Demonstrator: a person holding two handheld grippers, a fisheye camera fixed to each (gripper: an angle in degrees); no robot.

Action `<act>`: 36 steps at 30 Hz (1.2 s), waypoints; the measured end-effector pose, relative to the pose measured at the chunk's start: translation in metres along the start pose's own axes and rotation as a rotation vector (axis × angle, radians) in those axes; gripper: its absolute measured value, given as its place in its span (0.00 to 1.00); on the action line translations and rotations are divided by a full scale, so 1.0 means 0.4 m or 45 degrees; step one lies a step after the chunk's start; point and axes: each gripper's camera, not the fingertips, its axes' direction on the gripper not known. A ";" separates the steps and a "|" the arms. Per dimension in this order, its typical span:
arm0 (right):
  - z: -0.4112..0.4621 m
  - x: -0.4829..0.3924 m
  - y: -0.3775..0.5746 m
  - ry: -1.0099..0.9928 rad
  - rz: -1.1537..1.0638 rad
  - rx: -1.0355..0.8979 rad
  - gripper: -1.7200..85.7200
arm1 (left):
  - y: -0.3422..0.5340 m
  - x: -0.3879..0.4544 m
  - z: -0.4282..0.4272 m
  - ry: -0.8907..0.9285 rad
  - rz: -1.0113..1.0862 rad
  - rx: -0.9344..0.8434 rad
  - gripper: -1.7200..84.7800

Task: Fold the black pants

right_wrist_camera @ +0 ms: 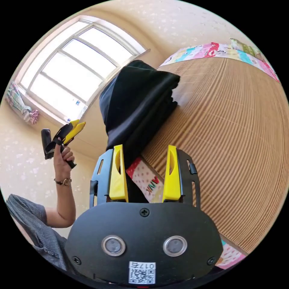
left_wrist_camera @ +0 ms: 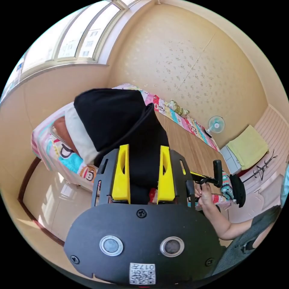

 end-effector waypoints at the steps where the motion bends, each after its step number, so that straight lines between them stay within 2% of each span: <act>1: -0.031 0.019 0.042 0.138 0.045 0.041 0.25 | 0.048 0.044 0.055 0.065 0.020 -0.027 0.22; 2: -0.049 0.027 0.062 0.212 0.061 0.069 0.25 | 0.087 0.104 0.113 0.094 0.051 -0.059 0.24; 4: -0.120 0.056 0.132 0.529 0.123 0.161 0.29 | 0.128 0.211 0.199 0.089 0.125 -0.101 0.27; 7: -0.174 0.106 0.171 0.854 0.232 0.148 0.33 | 0.168 0.395 0.368 0.127 0.277 -0.204 0.31; 10: -0.207 0.170 0.169 0.946 0.346 0.097 0.36 | 0.187 0.507 0.545 0.167 0.319 -0.251 0.35; 16: -0.190 0.218 0.113 1.202 0.452 0.086 0.38 | 0.178 0.621 0.926 0.062 0.378 -0.487 0.39; 20: -0.141 0.270 0.091 1.164 0.544 -0.013 0.39 | 0.217 0.638 1.067 -0.082 0.412 -0.476 0.37; 22: -0.144 0.285 0.105 1.059 0.585 0.058 0.39 | 0.236 0.647 1.088 -0.160 0.437 -0.430 0.36; 26: -0.121 0.279 0.089 1.077 0.586 0.061 0.42 | 0.259 0.665 1.160 -0.321 0.462 -0.428 0.34; 36: -0.094 0.228 0.091 1.087 0.576 0.116 0.44 | 0.296 0.626 1.237 -0.360 0.506 -0.387 0.34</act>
